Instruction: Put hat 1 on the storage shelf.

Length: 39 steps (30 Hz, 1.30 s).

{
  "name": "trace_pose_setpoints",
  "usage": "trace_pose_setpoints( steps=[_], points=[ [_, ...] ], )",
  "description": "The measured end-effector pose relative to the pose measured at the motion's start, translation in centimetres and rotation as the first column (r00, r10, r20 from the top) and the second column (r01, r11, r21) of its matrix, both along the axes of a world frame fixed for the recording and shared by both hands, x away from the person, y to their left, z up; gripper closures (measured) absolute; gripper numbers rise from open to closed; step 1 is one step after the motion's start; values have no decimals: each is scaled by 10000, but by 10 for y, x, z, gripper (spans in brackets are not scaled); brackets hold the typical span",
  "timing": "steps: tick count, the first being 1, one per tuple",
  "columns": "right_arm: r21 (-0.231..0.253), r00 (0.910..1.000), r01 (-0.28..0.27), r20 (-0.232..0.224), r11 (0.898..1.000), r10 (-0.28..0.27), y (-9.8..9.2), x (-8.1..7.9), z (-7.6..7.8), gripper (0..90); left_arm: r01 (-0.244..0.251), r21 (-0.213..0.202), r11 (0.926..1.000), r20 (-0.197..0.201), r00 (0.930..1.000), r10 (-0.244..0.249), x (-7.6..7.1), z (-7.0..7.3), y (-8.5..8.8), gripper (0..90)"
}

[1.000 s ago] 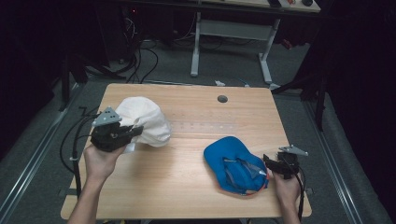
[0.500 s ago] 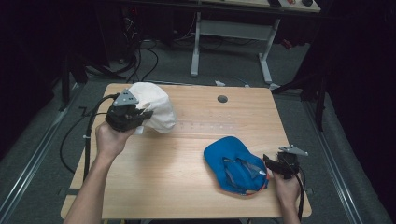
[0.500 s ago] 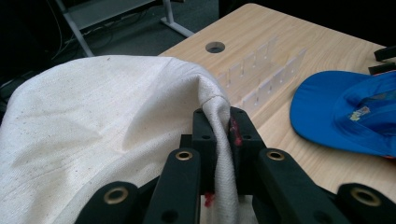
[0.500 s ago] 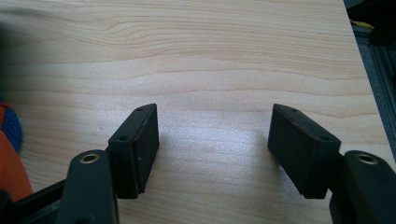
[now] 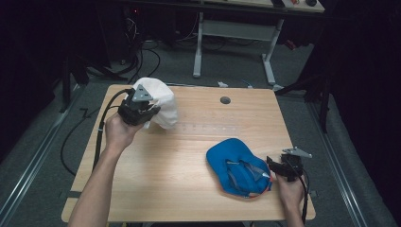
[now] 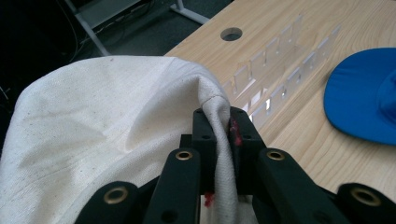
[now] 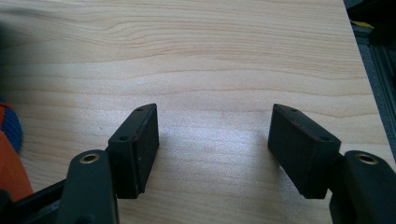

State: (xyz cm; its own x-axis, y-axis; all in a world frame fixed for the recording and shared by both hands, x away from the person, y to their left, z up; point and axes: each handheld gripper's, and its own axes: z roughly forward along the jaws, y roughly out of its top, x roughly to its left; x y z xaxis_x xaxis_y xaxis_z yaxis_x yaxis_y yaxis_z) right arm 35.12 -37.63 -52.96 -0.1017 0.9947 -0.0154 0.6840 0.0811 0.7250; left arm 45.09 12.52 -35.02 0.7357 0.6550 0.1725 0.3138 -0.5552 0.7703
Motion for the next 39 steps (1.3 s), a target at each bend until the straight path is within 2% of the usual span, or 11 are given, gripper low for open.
trace_pose_setpoints(
  steps=[3,8,17,22,25,29,32,39],
  points=[
    [0,10000,-1,-1,10000,1,0,0,0,339,96,418,9991,110,9999,-101,3,-1,-4,832],
    [-4,10000,-2,0,10000,2,0,0,0,339,192,713,9973,323,9992,-215,6,-1,-7,832],
    [-1,10000,-1,-3,10000,1,0,0,0,339,352,1264,9914,604,9972,-431,1,-2,-12,832],
    [0,10000,1,-3,10000,-1,0,0,0,339,528,1154,9919,789,9949,-621,1,0,-14,832],
    [-5,10000,-1,-1,10000,1,0,0,0,339,500,1264,9907,803,9949,-605,4,-1,-16,831],
    [0,10000,1,-4,10000,-1,0,0,0,339,467,1202,9917,740,9957,-559,8,-4,-15,831],
    [-1,10000,-2,-3,10000,2,0,0,0,339,528,1406,9887,703,9955,-631,8,-5,-16,831],
    [0,10000,-3,-1,10000,3,0,0,0,339,579,1448,9878,619,9958,-675,7,-5,-17,831]
  ],
)
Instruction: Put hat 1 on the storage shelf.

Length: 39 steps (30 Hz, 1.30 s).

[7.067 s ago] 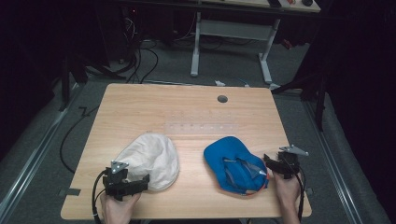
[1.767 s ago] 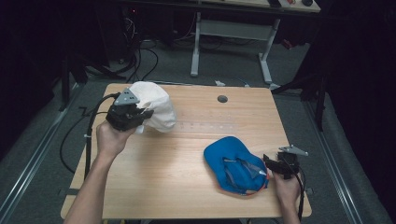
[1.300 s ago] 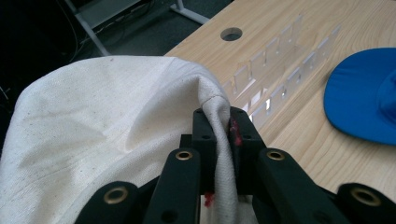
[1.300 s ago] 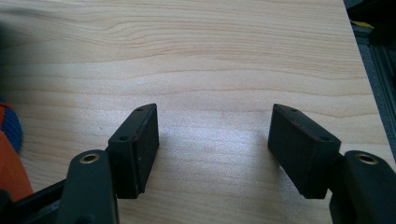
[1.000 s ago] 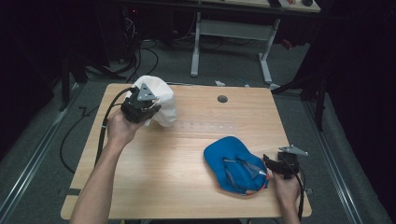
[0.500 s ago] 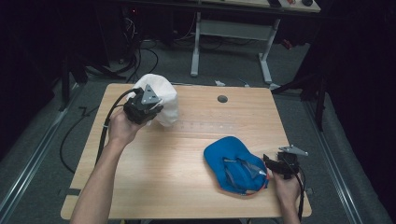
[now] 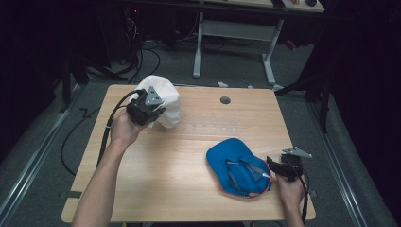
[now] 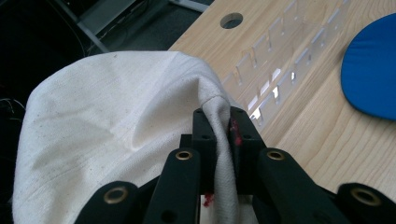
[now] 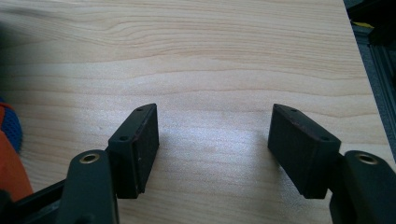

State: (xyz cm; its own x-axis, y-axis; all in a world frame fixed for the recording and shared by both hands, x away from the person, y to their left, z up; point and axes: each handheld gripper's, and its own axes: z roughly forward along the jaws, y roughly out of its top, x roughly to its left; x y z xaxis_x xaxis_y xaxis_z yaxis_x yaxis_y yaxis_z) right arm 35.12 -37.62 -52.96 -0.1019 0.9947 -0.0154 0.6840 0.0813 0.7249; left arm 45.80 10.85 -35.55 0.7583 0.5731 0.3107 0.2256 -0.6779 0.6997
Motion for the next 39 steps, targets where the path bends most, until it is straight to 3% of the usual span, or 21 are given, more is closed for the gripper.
trace_pose_setpoints(
  steps=[7,12,16,23,31,39],
  points=[
    [165,10000,15,-4,9999,-15,-2,0,0,348,76,412,9991,123,9999,-81,-1,0,-2,832],
    [-3,10000,-27,14,10000,27,-1,0,0,346,22,570,9984,209,9998,-34,0,1,2,832],
    [-1,10000,-26,15,10000,26,-1,0,0,346,-12,924,9957,361,9993,-22,0,-1,-1,832],
    [-9,10000,-27,13,10000,27,-1,0,0,346,141,939,9955,200,9997,-160,-1,-6,-10,832],
    [15,10000,-2,1,10000,2,0,0,0,345,295,429,9986,-385,9989,-279,2,-6,-5,834],
    [3,10000,-31,10,10000,31,0,0,0,346,623,644,9960,-153,9980,-615,3,-3,-13,833]
  ],
)
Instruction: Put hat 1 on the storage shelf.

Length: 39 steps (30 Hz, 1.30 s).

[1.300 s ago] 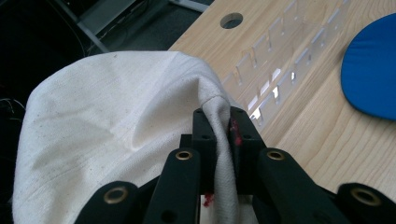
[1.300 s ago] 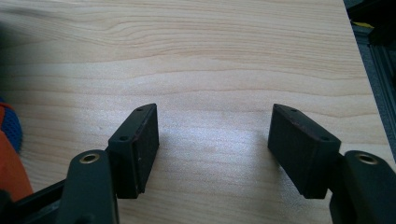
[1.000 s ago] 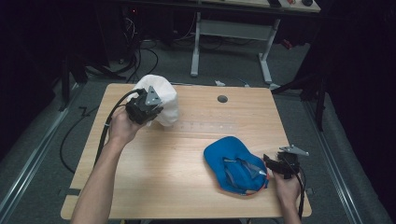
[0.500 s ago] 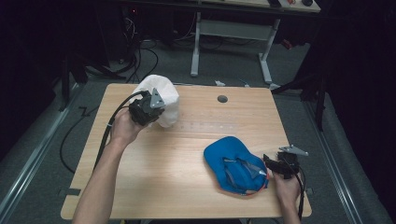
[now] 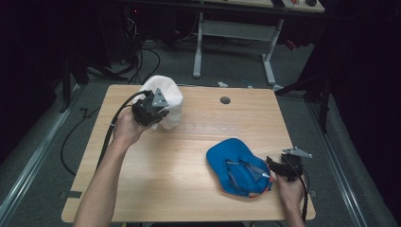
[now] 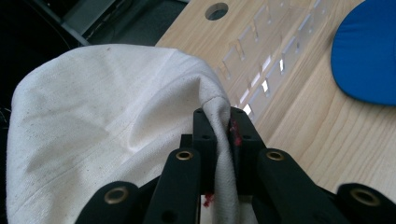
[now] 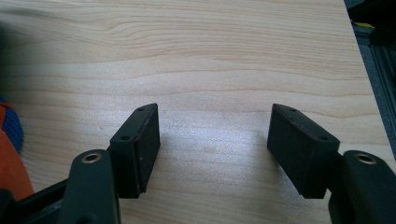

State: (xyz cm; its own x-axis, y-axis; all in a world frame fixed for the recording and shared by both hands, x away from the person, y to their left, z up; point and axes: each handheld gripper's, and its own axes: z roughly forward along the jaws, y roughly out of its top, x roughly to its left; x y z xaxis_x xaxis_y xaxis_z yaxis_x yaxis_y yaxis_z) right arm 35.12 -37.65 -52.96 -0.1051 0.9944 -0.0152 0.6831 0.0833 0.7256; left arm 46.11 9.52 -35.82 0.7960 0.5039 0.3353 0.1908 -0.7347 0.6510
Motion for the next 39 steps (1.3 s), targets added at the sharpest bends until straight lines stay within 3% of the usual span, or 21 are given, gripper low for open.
trace_pose_setpoints(
  steps=[7,10,14,19,20,26,27,28,30,36,38,39],
  points=[
    [-1,10000,-3,1,10000,3,0,0,0,347,127,-392,9992,-502,9986,-147,2,0,3,831],
    [1,10000,18,-1,10000,-18,0,0,0,347,119,-908,9958,-863,9961,-197,5,-1,6,826],
    [-1,10000,17,-2,10000,-17,0,0,0,347,15,-1827,9832,-1160,9930,-231,10,-5,8,805],
    [-8,10000,7,4,10000,-7,0,0,0,347,-219,-3031,9527,-1640,9860,-295,16,-12,14,795],
    [-16,10000,3,4,10000,-3,0,0,0,347,-257,-3119,9498,-1731,9844,-302,16,-13,14,805],
    [-19,10000,-30,26,10000,30,0,0,0,347,-361,-3229,9457,-2217,9743,-385,18,-14,14,828],
    [-20,10000,-30,26,10000,30,0,0,0,347,-374,-3204,9466,-2346,9712,-411,19,-14,13,829],
    [-19,10000,-31,27,10000,31,0,0,0,347,-424,-2958,9543,-2441,9692,-326,20,-16,11,831],
    [-19,10000,-31,28,10000,31,0,0,0,347,-510,-3053,9509,-2527,9671,-293,21,-18,11,832],
    [-18,10000,-39,27,10000,39,0,0,0,347,-884,-3383,9369,-2395,9709,52,26,-18,15,830],
    [-20,10000,-41,28,10000,41,0,0,0,347,-963,-3460,9333,-2552,9669,52,28,-19,16,830],
    [-20,10000,-40,26,10000,40,0,0,0,347,-1039,-3433,9335,-2761,9611,54,30,-20,16,832]
  ],
)
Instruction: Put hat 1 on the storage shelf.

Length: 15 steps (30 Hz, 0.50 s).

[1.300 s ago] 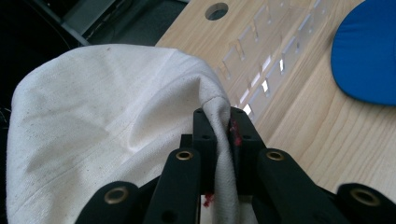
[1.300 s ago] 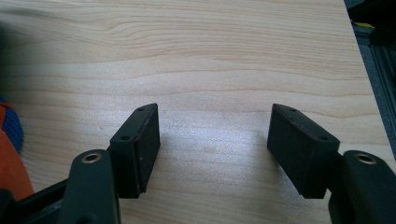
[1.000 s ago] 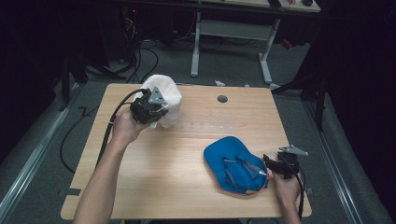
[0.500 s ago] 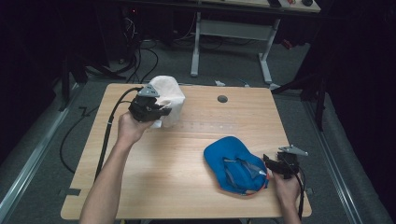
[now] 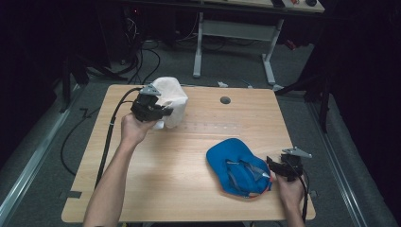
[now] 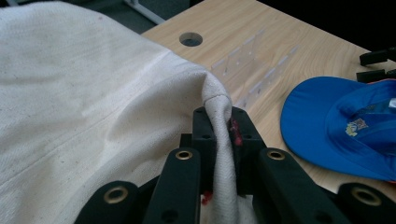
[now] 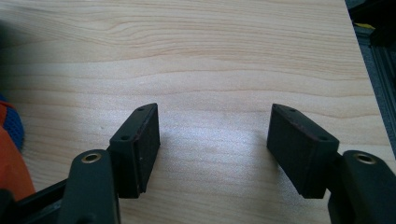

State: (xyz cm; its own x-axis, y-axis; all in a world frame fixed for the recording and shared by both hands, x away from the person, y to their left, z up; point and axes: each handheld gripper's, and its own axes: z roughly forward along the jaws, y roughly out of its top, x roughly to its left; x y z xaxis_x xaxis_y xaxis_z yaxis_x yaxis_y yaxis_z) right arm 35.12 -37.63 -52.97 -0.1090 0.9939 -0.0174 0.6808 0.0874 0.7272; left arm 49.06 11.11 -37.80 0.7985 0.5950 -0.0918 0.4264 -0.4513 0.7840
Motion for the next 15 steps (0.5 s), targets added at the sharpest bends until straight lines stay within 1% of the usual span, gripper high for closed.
trace_pose_setpoints(
  steps=[2,3,4,6,8,9,10,13,15],
  points=[
    [0,10000,-8,0,10000,8,0,0,0,347,10,97,10000,-439,9990,-6,4,-2,0,835],
    [1,10000,-9,0,10000,9,0,0,0,348,52,75,10000,-787,9969,-46,6,-4,1,836],
    [12,10000,0,-1,10000,0,0,0,0,347,-2,167,9999,-1001,9950,19,8,-7,3,838],
    [12,10000,3,0,10000,-3,0,0,0,347,-75,336,9994,-1210,9926,115,10,-9,4,840],
    [1,10000,-12,-1,10000,12,0,0,0,347,-138,281,9995,-1327,9910,174,11,-11,5,839],
    [-1,10000,-12,1,10000,12,0,0,0,347,-171,388,9991,-1227,9922,217,11,-10,5,838],
    [-2,10000,-12,0,10000,12,0,0,0,347,-188,403,9990,-1168,9929,234,11,-10,5,837],
    [-29,10000,-43,15,10000,43,0,0,0,348,-115,518,9986,-1150,9932,174,10,-12,3,835],
    [-26,10000,-40,14,10000,40,0,0,0,348,-203,621,9979,-1198,9924,277,11,-15,2,835]
  ],
)
